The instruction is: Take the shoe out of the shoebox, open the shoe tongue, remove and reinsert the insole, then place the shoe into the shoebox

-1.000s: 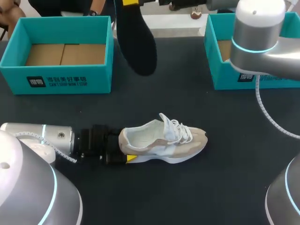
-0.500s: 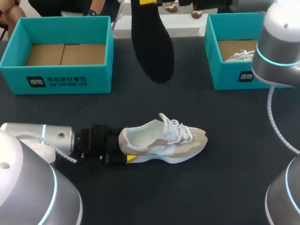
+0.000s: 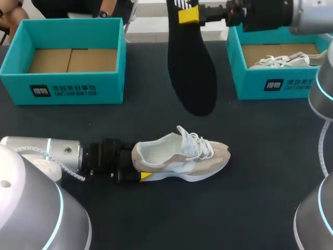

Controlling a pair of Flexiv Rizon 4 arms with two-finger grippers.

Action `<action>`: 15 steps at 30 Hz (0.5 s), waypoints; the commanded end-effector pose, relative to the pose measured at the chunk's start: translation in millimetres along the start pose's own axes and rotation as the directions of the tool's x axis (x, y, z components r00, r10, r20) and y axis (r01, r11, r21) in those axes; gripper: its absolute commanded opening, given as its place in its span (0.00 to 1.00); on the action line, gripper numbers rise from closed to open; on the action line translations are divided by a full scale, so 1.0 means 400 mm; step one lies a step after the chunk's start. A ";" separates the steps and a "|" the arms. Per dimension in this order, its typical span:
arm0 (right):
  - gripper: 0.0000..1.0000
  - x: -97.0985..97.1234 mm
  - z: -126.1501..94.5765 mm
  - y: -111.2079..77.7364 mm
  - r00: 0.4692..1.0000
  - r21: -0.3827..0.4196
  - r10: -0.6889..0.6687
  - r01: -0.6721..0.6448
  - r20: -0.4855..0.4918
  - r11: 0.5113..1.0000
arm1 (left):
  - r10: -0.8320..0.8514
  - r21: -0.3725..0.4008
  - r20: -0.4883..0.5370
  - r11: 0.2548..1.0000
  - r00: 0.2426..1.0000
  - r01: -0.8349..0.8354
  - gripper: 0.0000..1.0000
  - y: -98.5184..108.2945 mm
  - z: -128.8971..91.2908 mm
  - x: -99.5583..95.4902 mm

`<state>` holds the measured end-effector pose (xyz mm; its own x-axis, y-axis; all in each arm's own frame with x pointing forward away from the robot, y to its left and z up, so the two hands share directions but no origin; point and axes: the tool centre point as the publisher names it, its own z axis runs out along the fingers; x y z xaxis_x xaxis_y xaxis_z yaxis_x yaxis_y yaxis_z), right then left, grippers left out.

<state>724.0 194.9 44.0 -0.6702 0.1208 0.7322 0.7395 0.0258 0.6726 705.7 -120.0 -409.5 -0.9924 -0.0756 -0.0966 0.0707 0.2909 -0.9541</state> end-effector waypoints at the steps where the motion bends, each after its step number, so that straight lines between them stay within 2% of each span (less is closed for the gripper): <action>1: 0.00 0.030 -0.065 -0.061 0.998 -0.043 0.010 -0.007 0.061 0.999 | 0.000 -0.003 0.002 1.000 1.000 0.000 0.00 -0.002 0.003 0.002; 15: 0.00 0.062 -0.091 -0.106 0.997 -0.068 0.044 -0.039 0.068 0.997 | 0.000 -0.003 0.002 1.000 1.000 0.000 0.00 -0.002 0.003 0.002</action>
<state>682.8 164.4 42.0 -0.6358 0.1811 0.7503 0.7587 -0.0321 0.6506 705.7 -120.0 -409.5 -0.9924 -0.0756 -0.0966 0.0707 0.2909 -0.9541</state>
